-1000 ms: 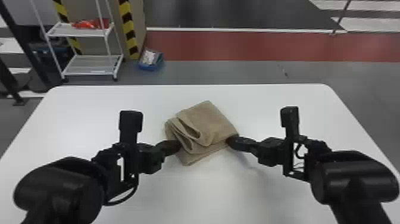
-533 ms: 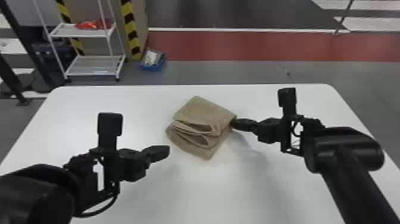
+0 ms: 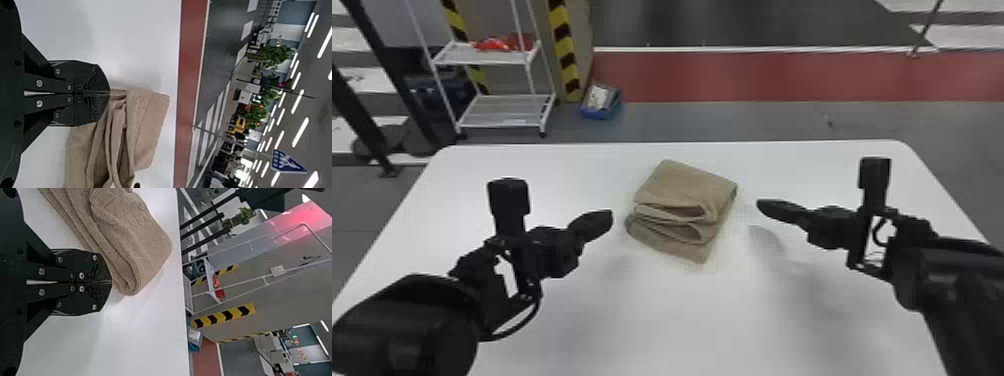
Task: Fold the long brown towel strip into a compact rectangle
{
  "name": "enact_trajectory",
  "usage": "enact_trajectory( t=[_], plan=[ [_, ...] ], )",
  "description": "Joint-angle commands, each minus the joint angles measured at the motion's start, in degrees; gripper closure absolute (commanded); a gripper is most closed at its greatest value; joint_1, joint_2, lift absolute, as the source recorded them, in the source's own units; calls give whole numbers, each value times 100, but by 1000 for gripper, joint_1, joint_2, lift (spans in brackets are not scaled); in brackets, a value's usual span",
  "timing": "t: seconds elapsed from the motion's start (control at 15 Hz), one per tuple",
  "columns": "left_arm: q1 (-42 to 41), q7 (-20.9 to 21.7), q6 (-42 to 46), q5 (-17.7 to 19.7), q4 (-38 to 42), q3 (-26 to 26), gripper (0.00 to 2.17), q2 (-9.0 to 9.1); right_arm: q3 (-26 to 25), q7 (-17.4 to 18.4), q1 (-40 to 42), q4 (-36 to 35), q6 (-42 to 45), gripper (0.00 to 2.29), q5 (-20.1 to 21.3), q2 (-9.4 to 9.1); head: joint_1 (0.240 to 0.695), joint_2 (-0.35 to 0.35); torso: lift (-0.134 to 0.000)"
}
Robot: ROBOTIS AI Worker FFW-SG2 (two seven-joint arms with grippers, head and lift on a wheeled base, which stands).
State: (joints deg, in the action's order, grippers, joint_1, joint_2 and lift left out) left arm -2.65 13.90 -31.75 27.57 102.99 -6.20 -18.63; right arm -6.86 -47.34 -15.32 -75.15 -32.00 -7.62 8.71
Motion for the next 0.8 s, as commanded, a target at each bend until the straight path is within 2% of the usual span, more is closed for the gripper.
enact_trajectory(
  t=[0.0, 0.13, 0.27, 0.47, 0.6, 0.73],
  plan=[
    [230, 130, 542, -33, -604, -198, 2064, 17, -562, -127, 477, -404, -66, 2037, -627, 403, 695, -7, -128],
    [335, 332, 1016, -86, -991, -321, 2064, 26, -984, -452, 732, -545, -66, 2037, -979, 649, 695, -70, -128],
    [493, 376, 1227, -147, -1334, -488, 2064, 34, -1476, -742, 952, -633, -83, 2037, -1295, 755, 695, -113, -128],
    [634, 447, 1632, -226, -1721, -619, 2064, 61, -1670, -909, 1127, -677, -119, 2037, -1550, 816, 695, -170, -128],
    [696, 438, 1772, -253, -1870, -743, 2064, 96, -1749, -988, 1198, -685, -119, 2037, -1655, 799, 695, -183, -128],
    [740, 429, 1772, -296, -1932, -786, 2064, 131, -1617, -988, 1198, -685, -83, 2037, -1664, 737, 695, -190, -128]
  ],
)
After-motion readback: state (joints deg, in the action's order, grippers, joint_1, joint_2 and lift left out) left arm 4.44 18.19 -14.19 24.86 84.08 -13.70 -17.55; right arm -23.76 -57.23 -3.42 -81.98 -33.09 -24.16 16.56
